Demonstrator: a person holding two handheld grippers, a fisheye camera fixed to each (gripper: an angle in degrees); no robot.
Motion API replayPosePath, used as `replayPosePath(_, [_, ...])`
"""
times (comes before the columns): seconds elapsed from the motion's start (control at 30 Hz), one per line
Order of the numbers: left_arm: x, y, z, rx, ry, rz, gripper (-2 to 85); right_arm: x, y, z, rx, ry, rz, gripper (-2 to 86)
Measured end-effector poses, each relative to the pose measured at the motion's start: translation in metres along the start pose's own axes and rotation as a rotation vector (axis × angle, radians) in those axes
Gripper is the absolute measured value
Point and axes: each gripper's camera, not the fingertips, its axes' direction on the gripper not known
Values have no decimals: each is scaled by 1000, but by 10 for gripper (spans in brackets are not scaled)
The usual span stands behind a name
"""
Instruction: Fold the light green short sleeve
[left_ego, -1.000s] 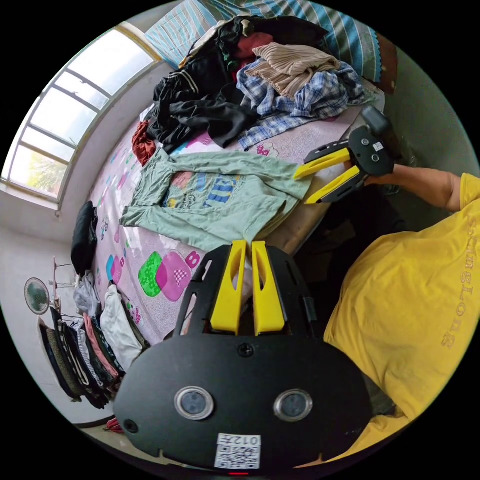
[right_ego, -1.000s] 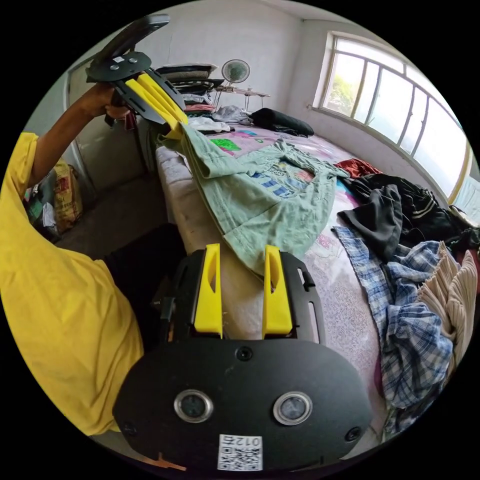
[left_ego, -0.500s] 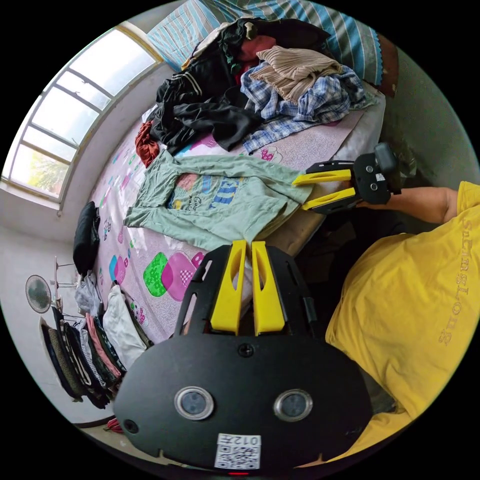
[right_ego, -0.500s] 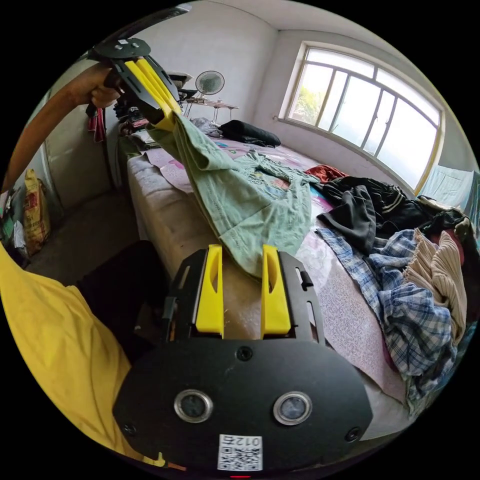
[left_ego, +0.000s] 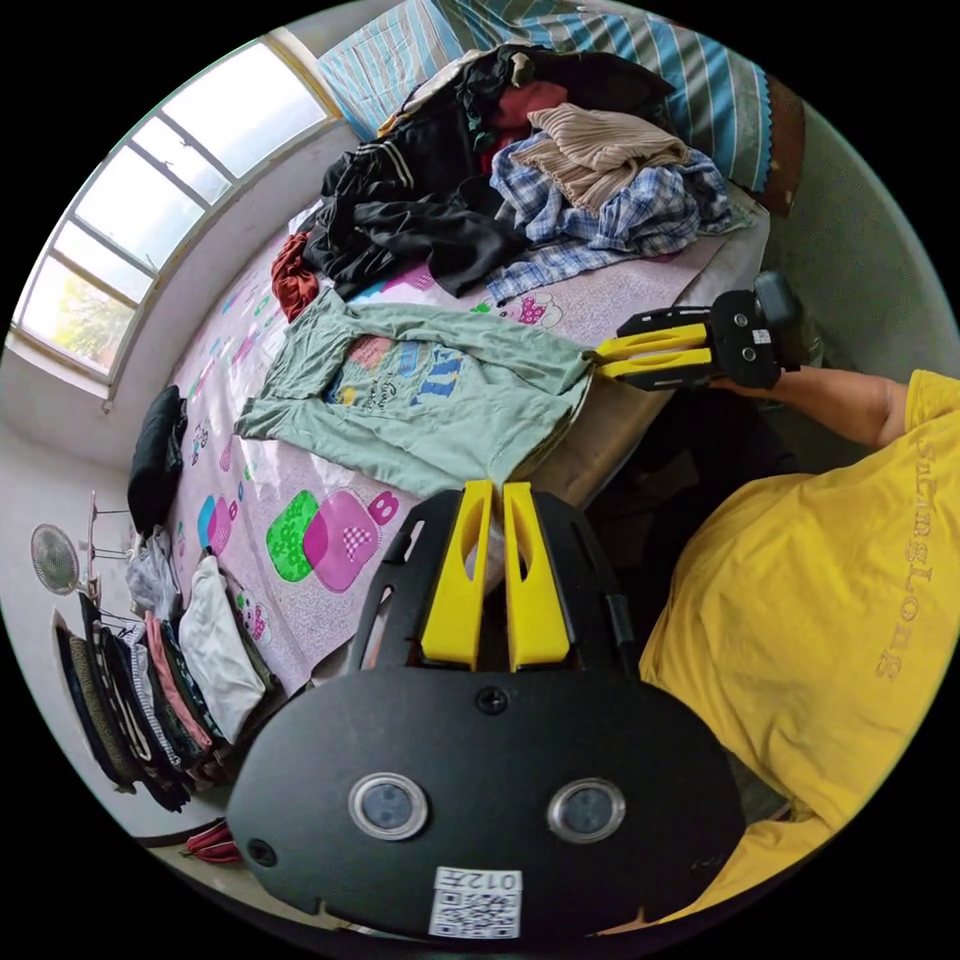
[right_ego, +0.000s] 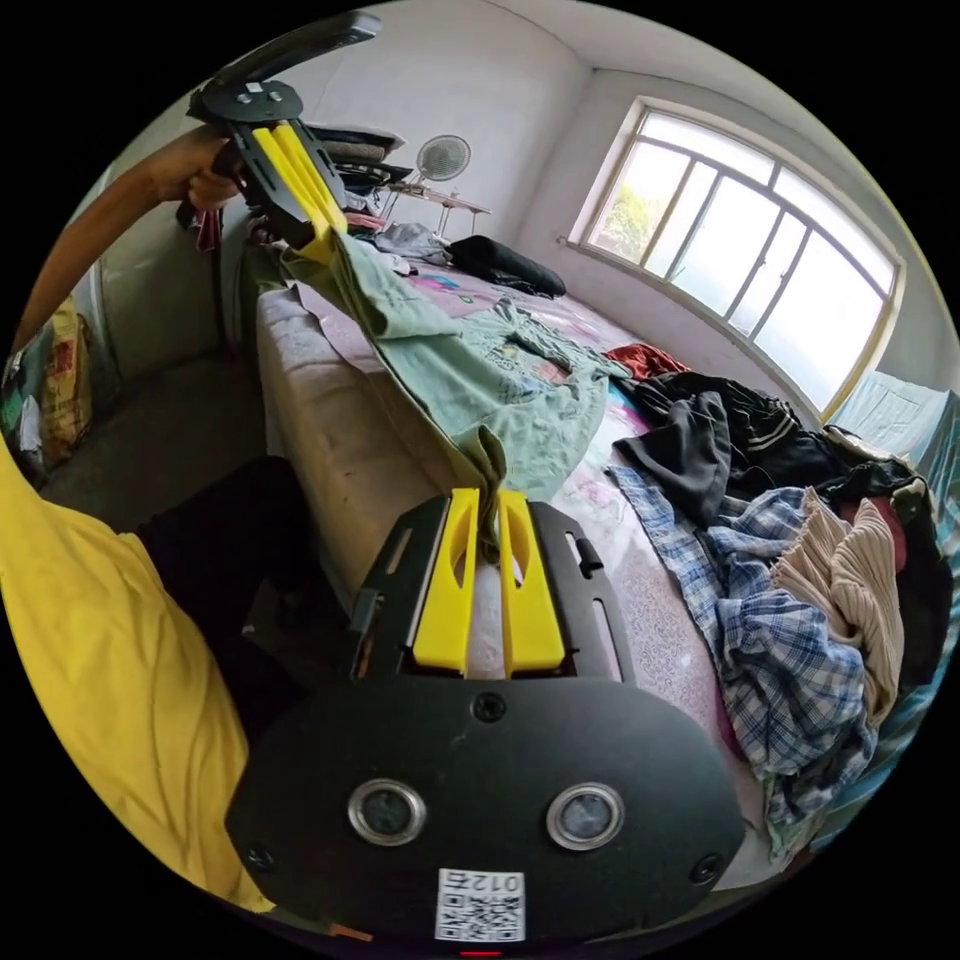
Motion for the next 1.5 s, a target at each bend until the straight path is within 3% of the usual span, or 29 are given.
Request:
replayPosePath(0.17, [-12, 7, 6, -3, 10, -2, 1, -19, 4, 21, -16, -66, -20, 46])
replayPosePath(0.67, [-57, 31, 31, -15, 44, -22, 1, -76, -26, 103, -116, 6, -117, 12])
replayPosePath(0.87, [-69, 57, 33, -28, 80, -18, 1, -71, -51, 65, -141, -81, -192, 10])
replayPosePath(1.17, [-86, 110, -10, 106, 292, -8, 1, -74, -98, -19, -179, -243, -293, 9])
replayPosePath(1.5, [-138, 125, 5, 143, 348, 15, 1, -82, -134, 30, -226, -263, -323, 10])
